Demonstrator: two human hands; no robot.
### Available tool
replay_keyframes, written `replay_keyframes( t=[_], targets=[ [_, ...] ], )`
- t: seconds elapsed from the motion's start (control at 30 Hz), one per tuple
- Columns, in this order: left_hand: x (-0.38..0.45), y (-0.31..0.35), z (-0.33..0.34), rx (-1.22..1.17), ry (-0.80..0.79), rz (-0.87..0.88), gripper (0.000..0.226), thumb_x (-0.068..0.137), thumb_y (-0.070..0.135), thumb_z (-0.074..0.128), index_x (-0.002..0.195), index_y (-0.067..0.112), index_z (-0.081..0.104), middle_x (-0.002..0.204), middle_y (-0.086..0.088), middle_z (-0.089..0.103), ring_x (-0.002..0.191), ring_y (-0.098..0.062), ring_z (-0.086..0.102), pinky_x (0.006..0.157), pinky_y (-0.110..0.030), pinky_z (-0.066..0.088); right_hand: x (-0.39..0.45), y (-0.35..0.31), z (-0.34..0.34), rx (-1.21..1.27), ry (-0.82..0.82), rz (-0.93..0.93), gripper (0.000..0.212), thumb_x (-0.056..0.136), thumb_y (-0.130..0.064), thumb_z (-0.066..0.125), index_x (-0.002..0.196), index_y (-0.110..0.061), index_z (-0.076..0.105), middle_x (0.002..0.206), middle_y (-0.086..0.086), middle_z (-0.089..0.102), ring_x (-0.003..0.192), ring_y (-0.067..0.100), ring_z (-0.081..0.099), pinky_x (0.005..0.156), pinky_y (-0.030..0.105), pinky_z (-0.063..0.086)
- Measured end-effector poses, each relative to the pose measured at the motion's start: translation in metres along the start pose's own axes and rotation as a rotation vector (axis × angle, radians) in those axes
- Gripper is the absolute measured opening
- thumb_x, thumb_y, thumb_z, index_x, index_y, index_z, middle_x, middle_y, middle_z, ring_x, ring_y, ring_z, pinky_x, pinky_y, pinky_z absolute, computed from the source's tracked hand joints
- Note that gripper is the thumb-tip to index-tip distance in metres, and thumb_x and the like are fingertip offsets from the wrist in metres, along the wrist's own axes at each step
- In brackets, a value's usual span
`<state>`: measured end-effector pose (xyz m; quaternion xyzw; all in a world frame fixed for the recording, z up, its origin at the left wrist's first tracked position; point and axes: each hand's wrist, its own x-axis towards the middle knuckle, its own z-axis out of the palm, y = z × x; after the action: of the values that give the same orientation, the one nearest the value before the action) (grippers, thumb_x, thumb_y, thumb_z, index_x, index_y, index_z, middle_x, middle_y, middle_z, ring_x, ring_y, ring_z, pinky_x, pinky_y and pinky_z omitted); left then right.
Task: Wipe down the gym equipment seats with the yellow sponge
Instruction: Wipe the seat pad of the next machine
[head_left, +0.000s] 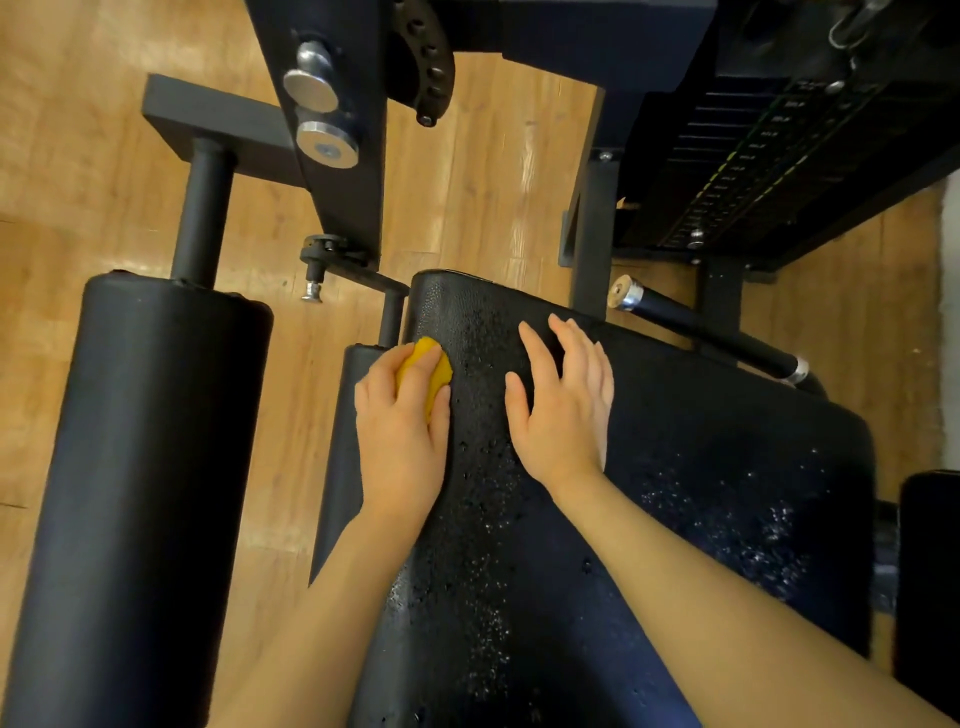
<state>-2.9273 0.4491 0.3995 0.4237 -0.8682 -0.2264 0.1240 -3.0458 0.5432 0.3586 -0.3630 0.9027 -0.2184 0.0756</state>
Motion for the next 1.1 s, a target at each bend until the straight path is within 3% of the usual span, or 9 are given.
replay_keyframes(
  t=[0.2,0.4,0.67,0.77,1.1],
  targets=[
    [0.020,0.007,0.002,-0.048,-0.014,-0.024,0.035,0.094,0.011,0.059,0.129,0.007,0.057,0.136,-0.017,0.046,0.123,-0.034,0.043,0.101,-0.027,0.029,0.000,0.001,0.000,0.013,0.014,-0.008,0.047,0.097,-0.035,0.039,0.142,-0.021,0.044,0.147,0.010,0.039,0.140,0.025,0.029,0.118,0.044,0.016],
    [0.066,0.015,0.013,-0.058,0.008,0.013,0.034,0.095,0.009,0.056,0.129,0.005,0.057,0.136,-0.015,0.048,0.122,-0.028,0.048,0.100,-0.023,0.031,0.000,0.001,0.001,0.032,0.038,-0.018,0.047,0.097,-0.035,0.040,0.141,-0.020,0.046,0.146,0.011,0.040,0.139,0.026,0.031,0.118,0.046,0.019],
    [-0.019,-0.007,-0.007,-0.077,-0.036,-0.080,0.038,0.097,0.019,0.053,0.134,0.015,0.055,0.142,-0.004,0.047,0.130,-0.017,0.042,0.104,-0.014,0.025,0.000,0.000,0.000,0.016,0.017,-0.008,0.047,0.097,-0.036,0.039,0.141,-0.021,0.045,0.147,0.010,0.040,0.140,0.025,0.029,0.117,0.046,0.018],
    [-0.034,-0.010,-0.014,-0.069,-0.071,-0.100,0.039,0.096,0.019,0.054,0.134,0.016,0.055,0.144,-0.001,0.045,0.132,-0.015,0.040,0.106,-0.018,0.025,0.000,0.000,0.000,0.009,0.014,-0.004,0.047,0.097,-0.036,0.040,0.141,-0.021,0.046,0.147,0.010,0.040,0.140,0.025,0.029,0.117,0.045,0.018],
    [0.078,0.016,0.008,-0.031,-0.052,0.003,0.035,0.097,0.012,0.053,0.131,0.005,0.056,0.142,-0.013,0.047,0.128,-0.028,0.046,0.103,-0.023,0.031,0.001,-0.001,-0.002,0.018,0.004,0.004,0.049,0.096,-0.038,0.035,0.142,-0.022,0.044,0.148,0.009,0.039,0.140,0.024,0.029,0.117,0.047,0.020]
  ],
)
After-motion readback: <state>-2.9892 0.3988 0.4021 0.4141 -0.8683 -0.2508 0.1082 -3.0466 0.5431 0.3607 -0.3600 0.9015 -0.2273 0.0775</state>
